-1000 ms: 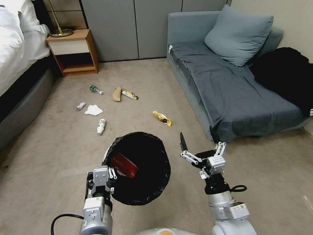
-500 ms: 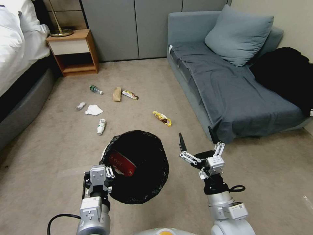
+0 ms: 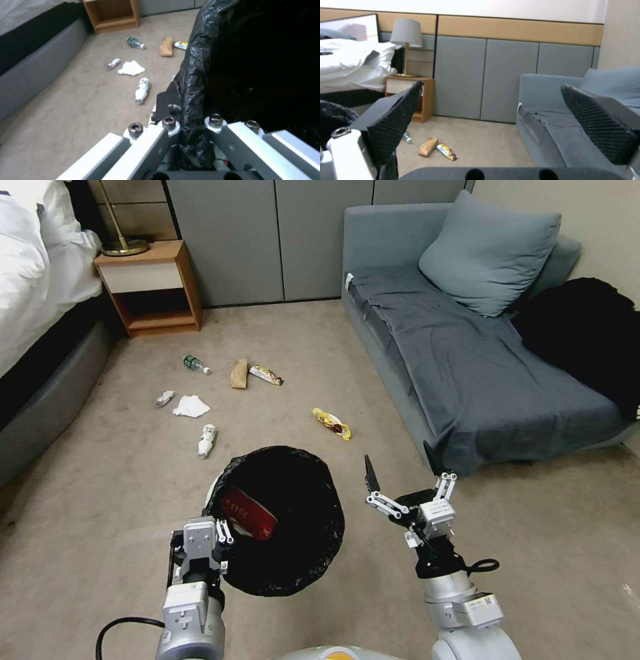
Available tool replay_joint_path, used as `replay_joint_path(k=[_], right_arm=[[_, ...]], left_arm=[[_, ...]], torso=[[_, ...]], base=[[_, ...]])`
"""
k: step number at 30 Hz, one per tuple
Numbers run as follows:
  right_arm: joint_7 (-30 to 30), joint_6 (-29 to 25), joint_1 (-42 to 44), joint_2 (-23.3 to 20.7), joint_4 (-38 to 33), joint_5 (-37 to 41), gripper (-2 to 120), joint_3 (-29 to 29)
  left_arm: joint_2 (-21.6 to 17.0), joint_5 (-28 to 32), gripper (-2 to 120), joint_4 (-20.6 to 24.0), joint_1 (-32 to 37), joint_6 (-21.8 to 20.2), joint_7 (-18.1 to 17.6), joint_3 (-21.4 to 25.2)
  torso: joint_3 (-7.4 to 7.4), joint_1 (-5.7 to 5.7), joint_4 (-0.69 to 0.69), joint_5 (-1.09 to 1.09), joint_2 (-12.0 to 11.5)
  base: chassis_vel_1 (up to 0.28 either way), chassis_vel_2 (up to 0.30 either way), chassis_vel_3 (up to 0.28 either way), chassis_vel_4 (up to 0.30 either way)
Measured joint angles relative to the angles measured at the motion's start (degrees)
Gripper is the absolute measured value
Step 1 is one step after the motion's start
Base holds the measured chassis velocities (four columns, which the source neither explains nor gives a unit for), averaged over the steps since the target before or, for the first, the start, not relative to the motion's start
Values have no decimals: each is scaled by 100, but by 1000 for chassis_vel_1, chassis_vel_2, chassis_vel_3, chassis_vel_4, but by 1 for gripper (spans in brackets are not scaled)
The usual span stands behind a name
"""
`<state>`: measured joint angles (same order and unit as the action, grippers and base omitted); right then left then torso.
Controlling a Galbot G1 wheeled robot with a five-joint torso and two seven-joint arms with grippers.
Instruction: Pick up the trash bin, then pick up the garbage from the floor and place it into the trash bin.
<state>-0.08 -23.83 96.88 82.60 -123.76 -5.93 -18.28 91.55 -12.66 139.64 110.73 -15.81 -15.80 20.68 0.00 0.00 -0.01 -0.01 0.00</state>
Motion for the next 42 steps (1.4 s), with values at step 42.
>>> replay_joint_path(k=[42], right_arm=[[-185,-341,-117,-86,182,-131,100,63]], left_arm=[[11,-69,0,62,25,40,18,-3]], torso=[[0,0,0,1,0]], base=[[-190,191,190,-191]])
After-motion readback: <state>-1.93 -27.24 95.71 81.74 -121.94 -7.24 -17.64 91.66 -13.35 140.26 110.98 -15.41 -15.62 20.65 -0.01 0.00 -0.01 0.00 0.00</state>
